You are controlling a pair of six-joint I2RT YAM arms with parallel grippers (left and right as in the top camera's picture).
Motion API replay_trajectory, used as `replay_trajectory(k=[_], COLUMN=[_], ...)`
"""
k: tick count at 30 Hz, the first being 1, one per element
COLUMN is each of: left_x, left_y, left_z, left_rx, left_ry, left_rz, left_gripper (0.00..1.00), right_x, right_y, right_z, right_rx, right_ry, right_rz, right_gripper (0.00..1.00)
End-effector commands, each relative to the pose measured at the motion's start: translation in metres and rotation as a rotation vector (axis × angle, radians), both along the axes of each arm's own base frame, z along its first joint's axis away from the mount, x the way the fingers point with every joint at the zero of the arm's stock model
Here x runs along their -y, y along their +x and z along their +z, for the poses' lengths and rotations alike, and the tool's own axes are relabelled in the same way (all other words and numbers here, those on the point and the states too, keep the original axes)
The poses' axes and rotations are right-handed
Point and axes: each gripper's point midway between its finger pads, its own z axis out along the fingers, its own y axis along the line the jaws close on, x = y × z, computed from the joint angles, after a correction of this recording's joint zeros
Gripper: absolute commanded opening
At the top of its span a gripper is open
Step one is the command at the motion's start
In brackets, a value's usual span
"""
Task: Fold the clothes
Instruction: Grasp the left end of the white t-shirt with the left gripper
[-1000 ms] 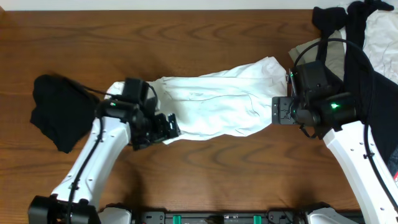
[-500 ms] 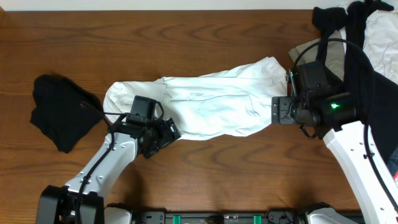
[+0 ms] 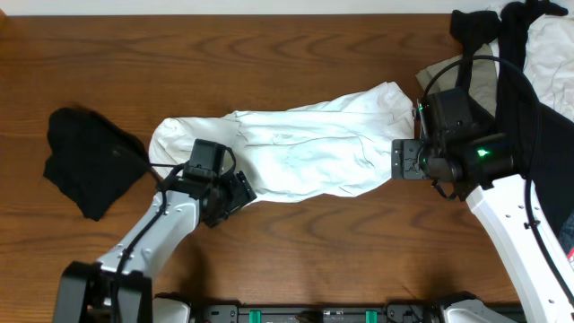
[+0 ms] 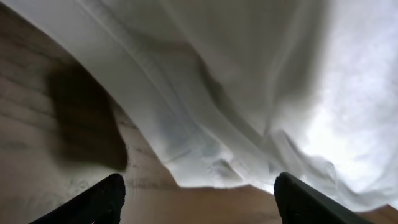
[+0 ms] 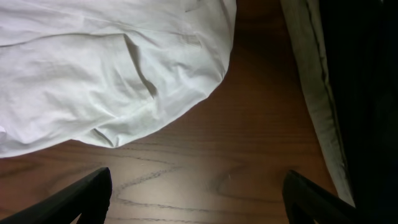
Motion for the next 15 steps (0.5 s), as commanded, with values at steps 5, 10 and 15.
replay_trajectory(k=[5,10,15], left_x=[0.015,0.023,0.029], left_y=[-0.004,-0.006,-0.017], left_z=[-0.025,-0.027,-0.017], left_rx=[-0.05,-0.056,-0.083], left_ry=[-0.002,-0.017,-0.06], left_rz=[-0.042,-0.069,-0.089], left_gripper=[0.78,0.19,0.06], right_x=[0.001,0.002,0.002], right_y=[0.002,0.0,0.0], right_z=[0.006,0.005,0.005], right_rx=[0.021,0.014,0.014], right_ry=[0.011,0.009,0.009], right_rz=[-0.017,-0.018,-0.017], right_gripper=[0.86,0.86,0.86])
